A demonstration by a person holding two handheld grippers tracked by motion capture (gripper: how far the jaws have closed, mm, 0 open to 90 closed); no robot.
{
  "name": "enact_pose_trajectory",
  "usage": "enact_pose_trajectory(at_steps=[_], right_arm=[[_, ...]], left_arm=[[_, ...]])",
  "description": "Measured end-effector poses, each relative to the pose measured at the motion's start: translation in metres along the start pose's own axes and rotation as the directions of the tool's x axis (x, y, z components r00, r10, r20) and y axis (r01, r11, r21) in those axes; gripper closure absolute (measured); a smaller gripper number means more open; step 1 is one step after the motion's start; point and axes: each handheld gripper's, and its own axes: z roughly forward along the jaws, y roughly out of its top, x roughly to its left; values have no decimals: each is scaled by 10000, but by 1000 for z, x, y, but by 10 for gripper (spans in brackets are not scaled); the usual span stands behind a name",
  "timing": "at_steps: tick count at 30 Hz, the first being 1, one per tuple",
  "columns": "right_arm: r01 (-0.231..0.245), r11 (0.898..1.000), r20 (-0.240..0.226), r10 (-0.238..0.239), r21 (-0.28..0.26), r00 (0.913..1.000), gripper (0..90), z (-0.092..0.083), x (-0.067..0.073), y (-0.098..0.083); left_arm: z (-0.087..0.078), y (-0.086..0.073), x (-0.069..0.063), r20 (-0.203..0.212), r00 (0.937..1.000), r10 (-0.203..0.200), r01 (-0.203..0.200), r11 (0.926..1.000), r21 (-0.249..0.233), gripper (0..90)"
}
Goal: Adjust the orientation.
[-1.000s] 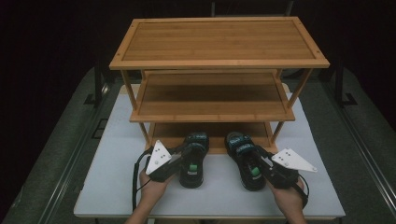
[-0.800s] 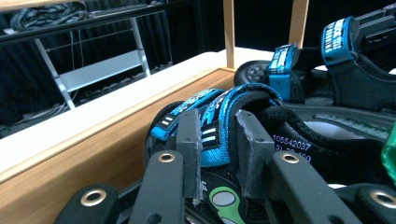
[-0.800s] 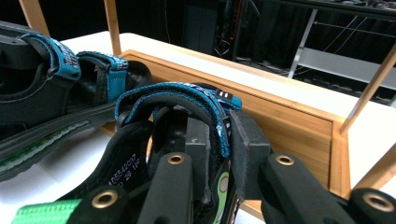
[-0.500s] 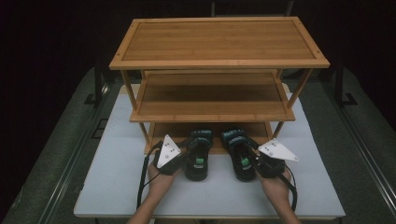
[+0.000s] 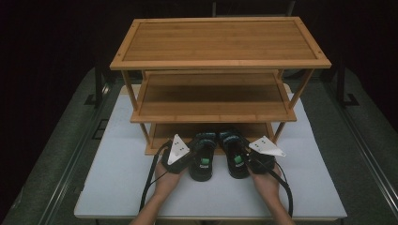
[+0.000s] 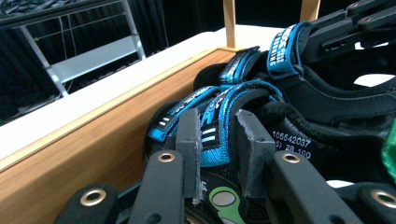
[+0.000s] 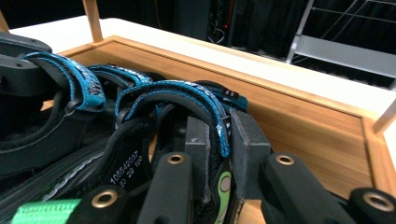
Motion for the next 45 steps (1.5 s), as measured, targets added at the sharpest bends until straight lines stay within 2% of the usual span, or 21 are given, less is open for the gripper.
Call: enact_pose_trajectory(at_steps=[6, 11, 14, 18, 21, 25, 29, 33, 36, 39, 41, 45], right_arm=[[255, 9994, -276, -249, 234, 9993, 749, -1, -3, 0], [280, 9990, -765, -253, 349, 9968, 660, -3, -8, 1], [364, 9988, -788, -337, 337, 9963, 610, -5, -10, 2], [449, 9984, -897, -418, 335, 9951, 551, -9, -10, 3], [542, 9980, -971, -508, 333, 9940, 531, -13, -10, 3], [394, 9992, -1201, -383, 67, 9920, 498, -23, -14, 3], [344, 9994, -1629, -352, -76, 9860, 457, -35, -19, 2], [201, 9997, -2073, -231, -169, 9780, 414, -49, -25, -2], [126, 9996, -2264, -184, -269, 9739, 370, -58, -28, -6], [227, 9993, -2421, -292, -300, 9698, 341, -66, -31, -12], [260, 9995, -2566, -299, -187, 9660, 320, -70, -32, -17], [496, 9985, -2565, -420, 233, 9656, 281, -72, -32, -28]], left_arm=[[0, 0, -3, 214, 9998, 35, -38, 9999, 140, 685], [-2, 2, -3, 363, 9993, -4, -3, 9998, 175, 604], [-5, 3, -2, 369, 9993, -96, 89, 9998, 196, 546], [-10, 6, -2, 363, 9993, -26, 26, 10000, 15, 498], [-13, 8, -3, 605, 9981, -99, 103, 9999, -49, 471], [-21, 10, -5, 924, 9955, -204, 218, 9997, -145, 423], [-32, 13, -4, 1441, 9888, -380, 416, 9989, -220, 363], [-43, 16, -5, 1762, 9840, -262, 327, 9989, -340, 320], [-50, 16, -6, 1784, 9839, -128, 203, 9990, -399, 288], [-55, 13, -6, 1780, 9838, -198, 260, 9991, -325, 267], [-57, 9, -7, 1753, 9843, -216, 258, 9994, -217, 247], [-57, 2, -8, 1692, 9851, -297, 296, 9996, 28, 200]])
